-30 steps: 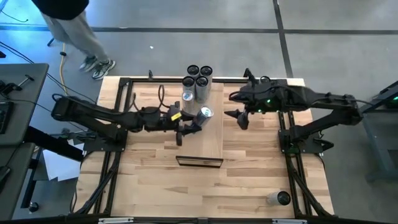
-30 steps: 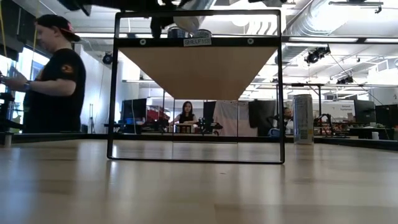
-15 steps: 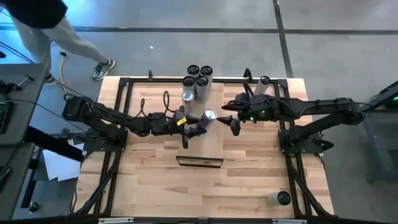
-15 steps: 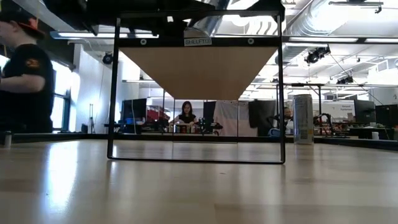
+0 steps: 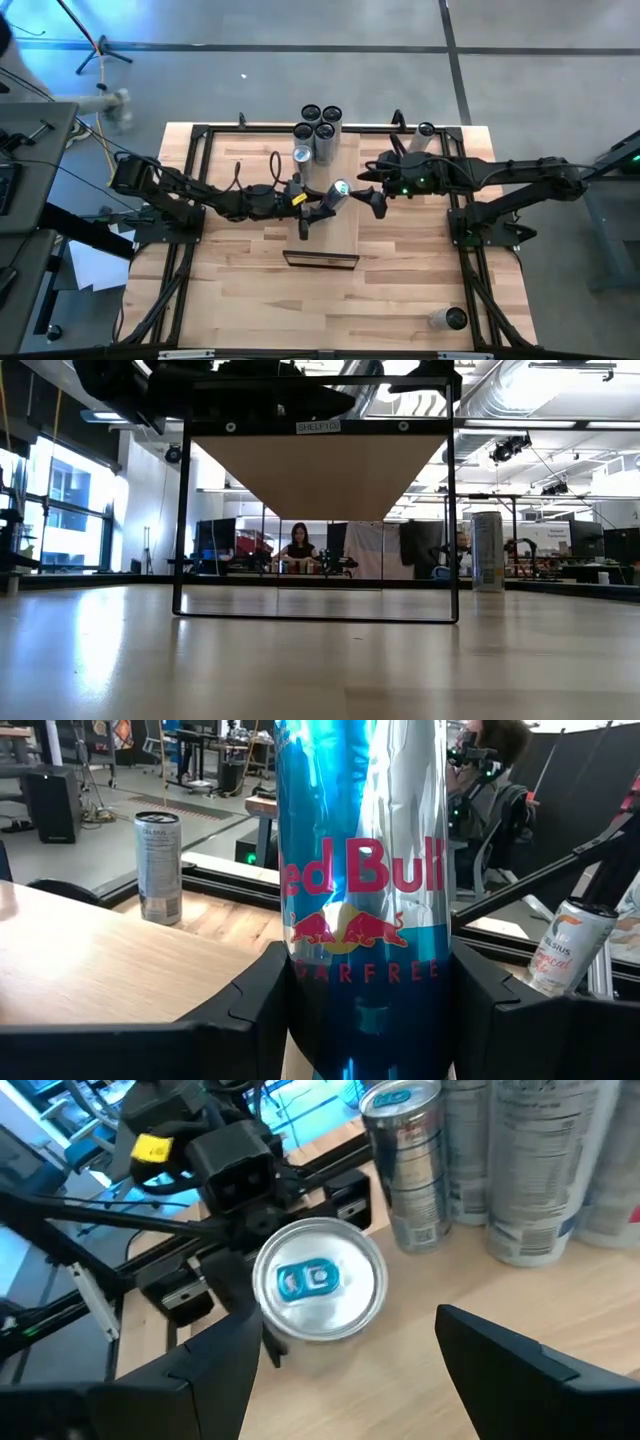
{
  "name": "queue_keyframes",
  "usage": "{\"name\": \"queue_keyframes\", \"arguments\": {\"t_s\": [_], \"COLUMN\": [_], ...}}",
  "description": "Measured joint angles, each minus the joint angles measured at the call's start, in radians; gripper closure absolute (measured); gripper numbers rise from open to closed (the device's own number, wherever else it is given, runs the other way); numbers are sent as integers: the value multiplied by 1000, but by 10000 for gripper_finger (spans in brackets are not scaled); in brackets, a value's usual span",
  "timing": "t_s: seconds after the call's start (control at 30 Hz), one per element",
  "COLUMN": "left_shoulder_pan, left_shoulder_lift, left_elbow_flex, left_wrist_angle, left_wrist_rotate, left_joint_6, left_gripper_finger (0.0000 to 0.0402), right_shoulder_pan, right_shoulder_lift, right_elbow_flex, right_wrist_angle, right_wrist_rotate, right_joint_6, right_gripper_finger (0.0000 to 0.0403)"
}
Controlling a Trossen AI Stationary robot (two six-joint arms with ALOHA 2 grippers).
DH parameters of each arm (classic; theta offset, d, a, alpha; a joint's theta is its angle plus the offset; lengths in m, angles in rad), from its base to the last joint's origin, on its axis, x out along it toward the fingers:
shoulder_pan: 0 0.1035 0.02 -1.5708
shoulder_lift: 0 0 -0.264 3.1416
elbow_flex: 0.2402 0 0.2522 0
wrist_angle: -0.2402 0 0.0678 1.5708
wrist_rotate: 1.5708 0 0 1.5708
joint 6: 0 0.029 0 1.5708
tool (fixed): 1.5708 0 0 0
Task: Place canned beverage on shelf
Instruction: Put the blue soda can on the shelf aligned with the blue soda can
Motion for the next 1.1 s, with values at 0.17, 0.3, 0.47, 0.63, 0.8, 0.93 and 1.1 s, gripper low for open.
{"name": "queue_keyframes", "arguments": {"t_s": [0.17,0.3,0.47,0.63,0.8,0.93,1.1], "left_shoulder_pan": [8,8,8,8,8,8,8], "left_shoulder_lift": [0,0,0,0,0,0,0], "left_elbow_flex": [0,0,0,0,0,0,0], "left_wrist_angle": [-1,-2,-7,-11,-16,-16,-21], "left_wrist_rotate": [0,0,0,0,0,-1,-15], "left_joint_6": [0,15,17,23,51,53,74], "left_gripper_finger": [247,247,247,247,247,247,247], "right_shoulder_pan": [-9,-25,-51,-51,-50,-50,-46], "right_shoulder_lift": [-5,-16,-27,-16,-16,14,66], "right_elbow_flex": [0,2,2,2,2,2,2], "right_wrist_angle": [-2,-3,-64,-176,-178,-180,-132], "right_wrist_rotate": [-111,-122,-87,3,14,12,-12], "right_joint_6": [-53,-71,-49,-27,-68,-45,-56], "right_gripper_finger": [119,119,132,235,386,387,397]}}
